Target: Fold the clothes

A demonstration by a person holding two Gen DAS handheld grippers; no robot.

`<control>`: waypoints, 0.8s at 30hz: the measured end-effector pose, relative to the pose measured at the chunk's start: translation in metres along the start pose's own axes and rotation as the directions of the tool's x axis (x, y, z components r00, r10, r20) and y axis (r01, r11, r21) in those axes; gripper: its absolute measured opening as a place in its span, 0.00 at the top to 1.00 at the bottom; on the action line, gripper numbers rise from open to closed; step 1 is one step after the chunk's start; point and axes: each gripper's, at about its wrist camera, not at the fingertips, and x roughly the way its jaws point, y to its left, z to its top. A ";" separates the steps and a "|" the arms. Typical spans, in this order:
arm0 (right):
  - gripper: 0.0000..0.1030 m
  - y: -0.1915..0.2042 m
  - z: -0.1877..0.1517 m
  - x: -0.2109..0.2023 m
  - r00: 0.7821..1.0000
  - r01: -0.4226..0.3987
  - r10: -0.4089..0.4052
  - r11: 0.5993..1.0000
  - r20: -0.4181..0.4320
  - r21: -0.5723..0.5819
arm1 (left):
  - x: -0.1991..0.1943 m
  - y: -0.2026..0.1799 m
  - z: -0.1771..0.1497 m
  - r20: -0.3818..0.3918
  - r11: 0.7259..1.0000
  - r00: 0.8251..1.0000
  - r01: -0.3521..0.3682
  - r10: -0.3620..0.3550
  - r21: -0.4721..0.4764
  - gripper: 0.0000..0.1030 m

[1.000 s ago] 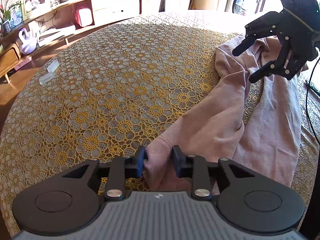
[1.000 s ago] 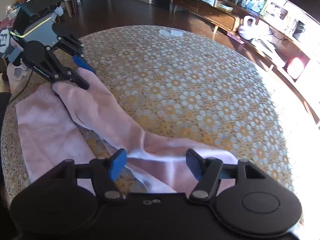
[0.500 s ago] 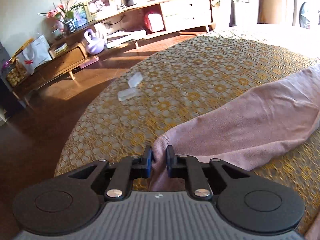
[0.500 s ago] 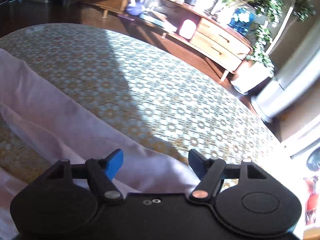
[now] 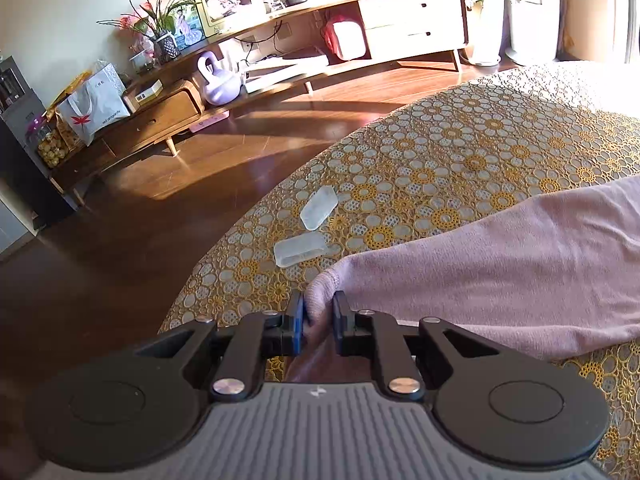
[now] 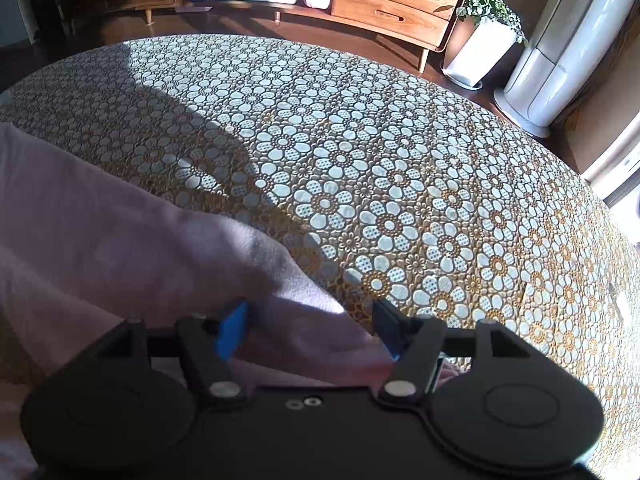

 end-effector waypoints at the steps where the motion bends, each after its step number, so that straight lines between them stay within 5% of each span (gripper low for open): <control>1: 0.00 0.000 0.001 -0.001 1.000 -0.016 0.016 1.000 0.009 0.014 | -0.001 -0.001 0.000 0.002 1.000 1.000 0.001 -0.001 0.002 0.87; 8: 0.00 0.013 0.015 -0.011 0.992 0.109 -0.105 0.993 0.071 -0.054 | -0.009 -0.008 0.003 0.020 1.000 1.000 0.013 -0.013 0.019 0.87; 15: 0.00 0.016 0.083 -0.008 0.933 0.300 -0.279 0.952 0.226 -0.060 | -0.011 -0.019 0.015 0.044 0.999 0.999 0.000 -0.002 0.040 0.87; 24: 0.00 0.016 0.094 0.042 0.948 0.276 -0.267 0.961 0.171 -0.032 | 0.008 -0.024 0.023 0.013 1.000 1.000 -0.012 0.012 0.014 0.86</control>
